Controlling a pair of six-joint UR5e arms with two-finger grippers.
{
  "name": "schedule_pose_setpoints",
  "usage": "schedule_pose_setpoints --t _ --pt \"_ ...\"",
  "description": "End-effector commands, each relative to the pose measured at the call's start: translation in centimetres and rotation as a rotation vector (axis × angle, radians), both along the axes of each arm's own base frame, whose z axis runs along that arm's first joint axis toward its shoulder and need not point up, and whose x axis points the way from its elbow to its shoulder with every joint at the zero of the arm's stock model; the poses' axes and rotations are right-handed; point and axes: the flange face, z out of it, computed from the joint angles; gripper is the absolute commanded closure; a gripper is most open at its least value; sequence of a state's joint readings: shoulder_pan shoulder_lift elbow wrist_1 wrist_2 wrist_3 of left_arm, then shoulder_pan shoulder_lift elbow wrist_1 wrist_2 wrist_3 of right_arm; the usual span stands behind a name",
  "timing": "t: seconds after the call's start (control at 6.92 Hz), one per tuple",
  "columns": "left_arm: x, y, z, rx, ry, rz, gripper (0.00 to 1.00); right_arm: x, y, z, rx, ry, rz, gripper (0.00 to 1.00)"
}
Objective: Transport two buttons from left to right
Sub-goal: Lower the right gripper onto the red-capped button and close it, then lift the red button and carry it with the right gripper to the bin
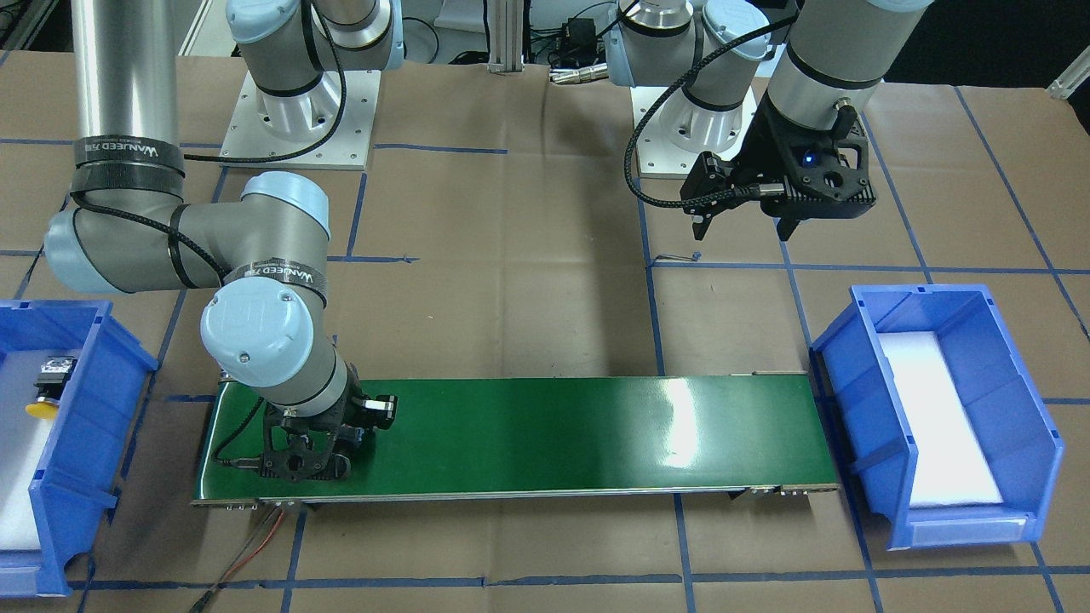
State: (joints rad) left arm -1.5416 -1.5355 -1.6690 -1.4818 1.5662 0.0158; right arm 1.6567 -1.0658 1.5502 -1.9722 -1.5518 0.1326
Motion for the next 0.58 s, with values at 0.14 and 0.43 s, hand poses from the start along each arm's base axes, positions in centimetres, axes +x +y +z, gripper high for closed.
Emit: schedule_pose_setpoints --t 0.14,0.43 --pt "0.0 0.0 0.0 0.0 0.0 0.0 0.0 -3.3 -0.3 4.2 -0.044 0.04 -0.01 0.97" --pt "0.0 0.0 0.0 0.0 0.0 0.0 0.0 -11.2 -0.2 12.0 -0.062 0.04 -0.005 0.96"
